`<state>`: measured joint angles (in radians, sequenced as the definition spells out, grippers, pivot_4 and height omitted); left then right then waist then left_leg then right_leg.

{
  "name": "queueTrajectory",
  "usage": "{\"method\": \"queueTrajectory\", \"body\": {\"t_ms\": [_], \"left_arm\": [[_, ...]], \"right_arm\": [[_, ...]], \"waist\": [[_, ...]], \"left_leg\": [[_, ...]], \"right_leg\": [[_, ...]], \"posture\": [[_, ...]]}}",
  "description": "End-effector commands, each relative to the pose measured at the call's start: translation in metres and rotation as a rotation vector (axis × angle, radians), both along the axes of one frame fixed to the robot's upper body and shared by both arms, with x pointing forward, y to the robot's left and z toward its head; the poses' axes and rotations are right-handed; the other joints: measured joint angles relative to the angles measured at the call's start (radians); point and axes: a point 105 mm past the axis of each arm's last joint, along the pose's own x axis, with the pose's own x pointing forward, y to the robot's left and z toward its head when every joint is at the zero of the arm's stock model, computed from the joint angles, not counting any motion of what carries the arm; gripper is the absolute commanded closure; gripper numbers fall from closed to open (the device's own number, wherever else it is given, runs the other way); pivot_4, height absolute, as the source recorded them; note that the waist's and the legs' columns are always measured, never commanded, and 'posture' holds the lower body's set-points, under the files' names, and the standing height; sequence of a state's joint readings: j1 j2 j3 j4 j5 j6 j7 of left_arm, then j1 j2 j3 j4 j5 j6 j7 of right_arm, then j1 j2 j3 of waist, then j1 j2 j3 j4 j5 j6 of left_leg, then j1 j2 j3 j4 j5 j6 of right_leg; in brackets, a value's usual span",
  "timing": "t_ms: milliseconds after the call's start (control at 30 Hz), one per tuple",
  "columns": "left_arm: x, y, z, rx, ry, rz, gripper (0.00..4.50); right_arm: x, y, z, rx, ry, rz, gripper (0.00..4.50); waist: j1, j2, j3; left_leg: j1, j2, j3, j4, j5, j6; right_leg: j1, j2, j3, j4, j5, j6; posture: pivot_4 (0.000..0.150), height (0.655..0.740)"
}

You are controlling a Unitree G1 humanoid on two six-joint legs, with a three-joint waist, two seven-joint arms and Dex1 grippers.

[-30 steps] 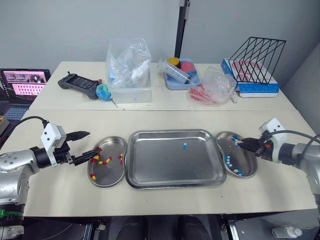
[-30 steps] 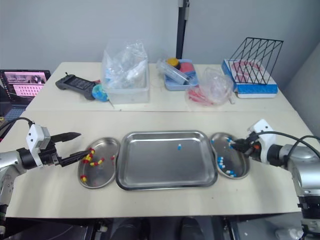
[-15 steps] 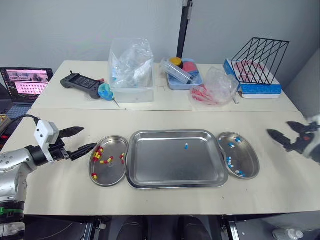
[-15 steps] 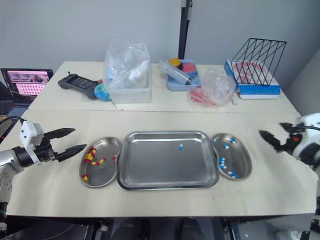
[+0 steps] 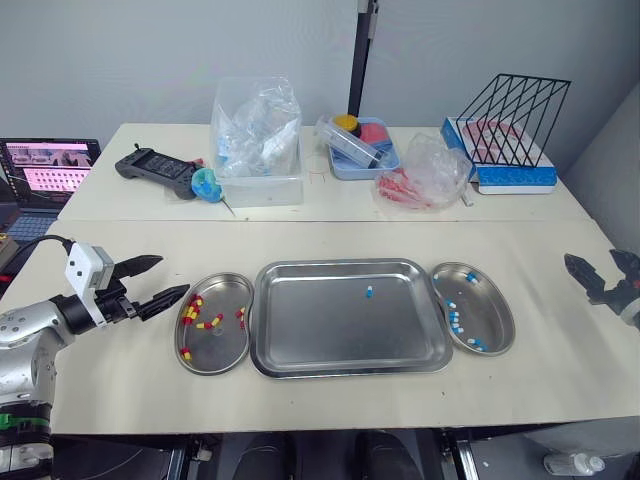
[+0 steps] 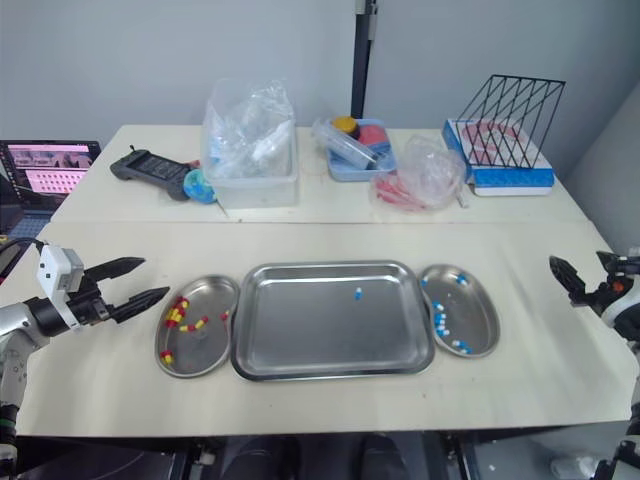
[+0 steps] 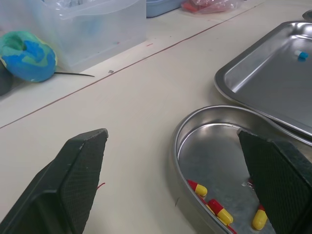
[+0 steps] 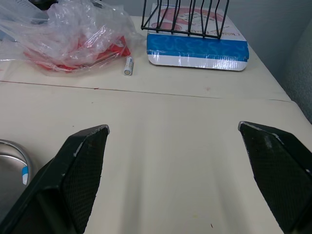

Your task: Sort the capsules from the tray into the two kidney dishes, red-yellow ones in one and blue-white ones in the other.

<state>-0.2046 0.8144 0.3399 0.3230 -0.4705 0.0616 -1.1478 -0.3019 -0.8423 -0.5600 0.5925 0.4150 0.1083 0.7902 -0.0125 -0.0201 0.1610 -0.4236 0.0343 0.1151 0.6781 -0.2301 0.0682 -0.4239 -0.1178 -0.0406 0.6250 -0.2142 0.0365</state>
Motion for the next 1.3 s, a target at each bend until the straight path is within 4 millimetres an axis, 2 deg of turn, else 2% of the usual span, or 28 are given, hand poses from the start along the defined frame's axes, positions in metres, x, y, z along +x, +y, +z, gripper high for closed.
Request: {"method": "queueTrajectory", "body": {"t_ms": [33,300,533,600,667,700,767,833,900,967,1067,1100,1300], "left_arm": [[0.001,0.003,0.015,0.007,-0.069,0.009,0.0],[-0.001,0.003,0.02,-0.013,-0.084,0.005,0.0],[-0.002,0.004,0.018,-0.005,-0.074,0.006,0.0],[-0.002,0.002,0.02,-0.024,-0.081,-0.006,0.0],[-0.002,0.0,0.021,-0.029,-0.086,-0.02,0.0],[-0.001,-0.001,0.02,-0.026,-0.086,-0.023,0.0],[0.0,-0.002,0.02,-0.024,-0.086,-0.026,0.0],[0.001,-0.005,0.02,-0.024,-0.084,-0.036,0.0],[0.001,-0.006,0.019,-0.025,-0.083,-0.041,0.0],[0.001,-0.006,0.02,-0.024,-0.084,-0.043,0.0],[0.005,-0.005,0.021,-0.065,-0.049,-0.024,0.0],[0.005,-0.005,0.022,-0.062,-0.052,-0.024,0.0],[0.004,-0.003,0.022,-0.052,-0.047,-0.018,0.0]], "right_arm": [[-0.001,0.001,0.021,-0.028,-0.069,0.006,0.01],[0.005,0.009,0.02,-0.021,-0.068,0.03,0.01],[0.011,0.04,0.028,0.016,-0.084,0.155,0.01],[0.011,0.083,0.036,0.078,-0.099,0.314,0.01],[0.006,0.143,0.027,0.061,-0.026,0.507,0.01],[0.003,0.164,0.022,0.044,0.004,0.565,0.01],[-0.002,0.183,0.018,0.032,0.029,0.609,0.01],[0.001,0.215,0.009,-0.002,0.024,0.638,0.01],[0.003,0.232,0.007,-0.013,0.0,0.645,0.01],[0.002,0.241,0.004,0.0,0.0,0.658,0.01],[-0.001,0.278,-0.038,-0.051,0.084,0.68,0.01],[-0.002,0.285,-0.046,-0.057,0.1,0.679,0.01],[0.008,0.295,-0.059,-0.078,0.113,0.588,0.01]], "waist": [[0.0,0.0,0.0],[0.0,0.0,0.0],[-0.001,0.0,0.0],[0.0,0.0,0.0],[0.0,0.0,0.0],[0.0,0.0,0.0],[0.0,0.0,0.0],[0.002,0.0,0.0],[0.006,0.0,0.0],[0.009,0.0,0.0],[0.01,-0.002,-0.001],[0.008,-0.002,-0.001],[0.005,-0.002,-0.001]], "left_leg": [[0.0,0.0,0.0,0.0,0.0,0.0],[0.0,0.0,0.0,0.0,0.0,0.0],[0.0,0.0,0.0,0.0,0.0,0.0],[0.0,0.0,0.0,0.0,0.0,0.0],[0.0,0.001,-0.001,0.0,0.0,0.0],[0.0,0.001,-0.001,0.0,0.0,0.0],[0.0,0.002,-0.001,0.0,0.0,0.0],[-0.001,0.001,-0.001,0.0,0.0,0.0],[-0.001,0.001,-0.001,0.0,0.0,0.0],[-0.001,0.0,-0.001,0.0,0.0,0.0],[-0.001,0.0,-0.001,0.0,0.0,0.0],[-0.001,0.001,-0.001,0.0,0.0,0.0],[-0.002,0.0,-0.001,0.001,0.0,-0.001]], "right_leg": [[0.0,0.0,0.0,0.0,0.0,0.0],[0.0,0.0,0.0,0.0,0.0,0.0],[0.0,0.0,0.0,0.0,0.0,0.0],[0.0,0.0,0.0,0.0,0.0,0.0],[0.0,0.0,0.0,0.001,0.0,0.0],[0.0,0.0,0.0,0.001,0.0,0.0],[0.0,0.0,0.0,0.001,0.0,-0.001],[-0.001,0.0,0.0,0.001,0.0,-0.001],[-0.001,-0.001,-0.001,0.001,0.0,0.0],[-0.001,-0.001,-0.001,0.001,0.0,0.0],[-0.001,-0.001,-0.001,0.0,0.0,0.0],[-0.001,0.0,-0.001,0.001,0.0,-0.001],[-0.002,0.001,-0.001,0.001,0.0,0.0]], "posture": [[0.15,0.74],[0.15,0.74],[0.15,0.74],[0.15,0.74],[0.15,0.74],[0.15,0.74],[0.15,0.74],[0.15,0.74],[0.15,0.74],[0.15,0.74],[0.15,0.74],[0.15,0.74],[0.15,0.74]]}}
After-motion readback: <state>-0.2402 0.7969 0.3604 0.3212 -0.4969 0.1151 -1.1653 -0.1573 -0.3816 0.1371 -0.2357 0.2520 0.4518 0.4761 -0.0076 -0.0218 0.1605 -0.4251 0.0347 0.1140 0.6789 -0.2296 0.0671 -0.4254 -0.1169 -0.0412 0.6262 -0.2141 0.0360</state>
